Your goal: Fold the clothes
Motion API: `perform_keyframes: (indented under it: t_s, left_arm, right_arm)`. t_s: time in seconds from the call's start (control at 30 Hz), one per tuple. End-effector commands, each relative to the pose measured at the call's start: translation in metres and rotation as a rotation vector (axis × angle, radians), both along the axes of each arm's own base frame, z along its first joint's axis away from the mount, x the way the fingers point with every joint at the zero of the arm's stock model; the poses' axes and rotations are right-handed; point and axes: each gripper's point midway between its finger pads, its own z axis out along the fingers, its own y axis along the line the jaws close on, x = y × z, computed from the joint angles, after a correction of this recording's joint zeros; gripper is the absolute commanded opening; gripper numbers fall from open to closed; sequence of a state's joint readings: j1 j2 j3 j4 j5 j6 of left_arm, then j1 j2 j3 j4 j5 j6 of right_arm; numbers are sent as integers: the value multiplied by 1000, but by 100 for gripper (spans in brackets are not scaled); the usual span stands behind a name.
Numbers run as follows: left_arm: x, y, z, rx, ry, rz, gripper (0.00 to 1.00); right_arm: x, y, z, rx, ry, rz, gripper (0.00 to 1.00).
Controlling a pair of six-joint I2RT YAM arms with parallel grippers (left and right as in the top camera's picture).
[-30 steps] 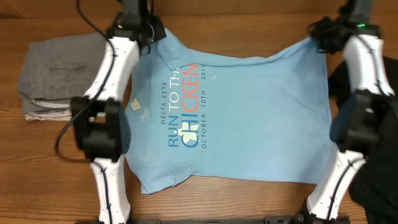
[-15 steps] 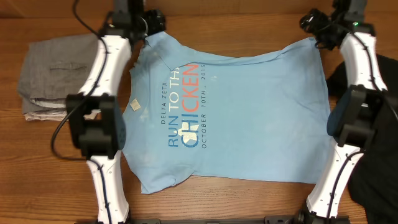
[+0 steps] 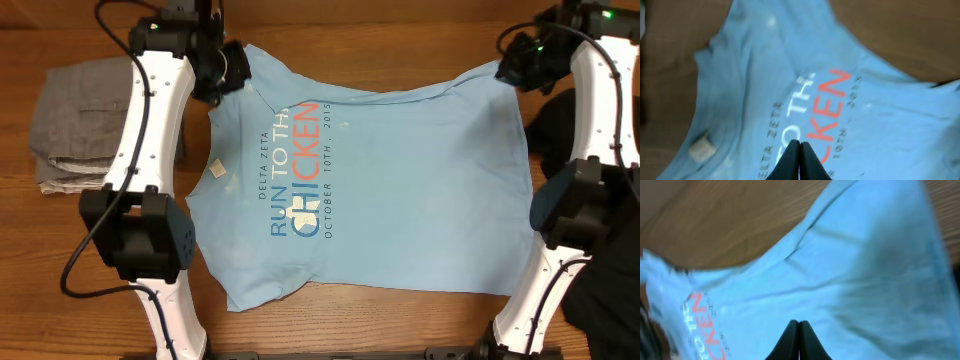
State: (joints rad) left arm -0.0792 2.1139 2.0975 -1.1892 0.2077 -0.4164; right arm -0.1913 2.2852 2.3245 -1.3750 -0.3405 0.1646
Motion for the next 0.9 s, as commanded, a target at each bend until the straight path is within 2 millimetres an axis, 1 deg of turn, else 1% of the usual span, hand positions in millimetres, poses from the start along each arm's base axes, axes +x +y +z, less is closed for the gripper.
perform_keyframes:
  t_s: [0.0,0.07,0.2,0.3,0.43,0.57,0.63,0.73,0.8,0.87]
  left_arm:
    - [-12,5,-24,31,90,25,4]
    - [-18,6,-33,34,124,25,4]
    - [-31,8,-52,34,190,46,4]
    - [-42,9,-66,34,241,64,4]
    - [-53,11,-81,39,290,69,4]
    - [-63,16,-90,36,333,80,4]
    - [-69,14,-92,8,361,81,4]
    - [-74,19,-93,26,379,76,4]
    - [-72,24,-94,55,369,78,4]
    - [-70,28,-96,78,356,83,5]
  right_arm:
    - [1,45,2,12,-34,172,4]
    - [-1,67,-3,10,-31,231,4]
    - [-5,124,-11,-1,-40,392,4]
    - [-5,169,-16,-29,-77,511,4]
    - [3,216,-21,-128,-160,607,4]
    - [1,261,-30,-222,-230,748,4]
    - [-5,274,-38,-288,-226,788,4]
    - [-9,277,-41,-366,-217,795,4]
    - [-11,280,-41,-352,-209,786,13]
    - [-14,284,-42,-324,-205,787,12]
